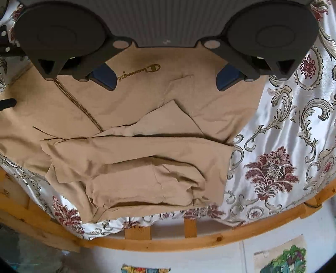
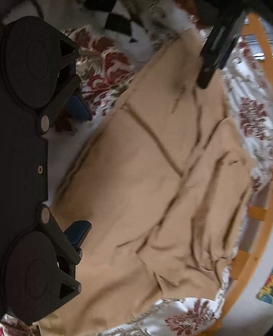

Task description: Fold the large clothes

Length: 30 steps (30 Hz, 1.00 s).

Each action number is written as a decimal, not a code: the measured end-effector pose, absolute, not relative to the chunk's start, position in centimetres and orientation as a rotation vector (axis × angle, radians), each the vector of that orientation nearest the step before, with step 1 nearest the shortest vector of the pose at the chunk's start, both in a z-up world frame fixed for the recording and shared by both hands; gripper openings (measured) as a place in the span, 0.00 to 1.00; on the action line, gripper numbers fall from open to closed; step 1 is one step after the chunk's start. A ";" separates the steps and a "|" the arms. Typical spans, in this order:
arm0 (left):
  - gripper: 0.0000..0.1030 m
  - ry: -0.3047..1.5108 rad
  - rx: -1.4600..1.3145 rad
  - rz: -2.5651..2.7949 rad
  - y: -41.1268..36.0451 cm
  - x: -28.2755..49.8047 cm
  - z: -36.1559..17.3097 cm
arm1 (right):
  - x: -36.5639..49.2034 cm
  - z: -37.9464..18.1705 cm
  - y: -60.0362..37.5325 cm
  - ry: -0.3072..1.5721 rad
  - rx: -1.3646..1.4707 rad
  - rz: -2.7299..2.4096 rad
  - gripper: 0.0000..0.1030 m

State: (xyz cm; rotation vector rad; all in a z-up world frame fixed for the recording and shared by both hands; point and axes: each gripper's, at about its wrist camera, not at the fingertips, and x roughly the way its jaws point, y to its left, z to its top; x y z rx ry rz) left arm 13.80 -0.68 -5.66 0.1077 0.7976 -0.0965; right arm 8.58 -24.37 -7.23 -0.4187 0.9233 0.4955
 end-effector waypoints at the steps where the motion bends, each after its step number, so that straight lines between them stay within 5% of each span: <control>1: 0.99 0.792 0.108 -0.092 -0.9 13.6 -5.8 | 8.7 -7.6 -24.1 0.935 -0.426 0.494 0.99; 23: 0.99 0.805 0.269 -0.487 -5.7 9.6 -7.1 | 9.0 -6.5 -24.7 0.819 -0.395 0.408 0.96; 27: 0.99 0.821 0.401 -0.482 -6.9 8.9 -8.0 | 8.9 -5.6 -24.9 0.764 -0.353 0.433 0.75; 30: 0.89 0.795 0.541 -0.390 -7.7 8.5 -8.9 | 8.7 -5.0 -24.9 0.723 -0.323 0.444 0.57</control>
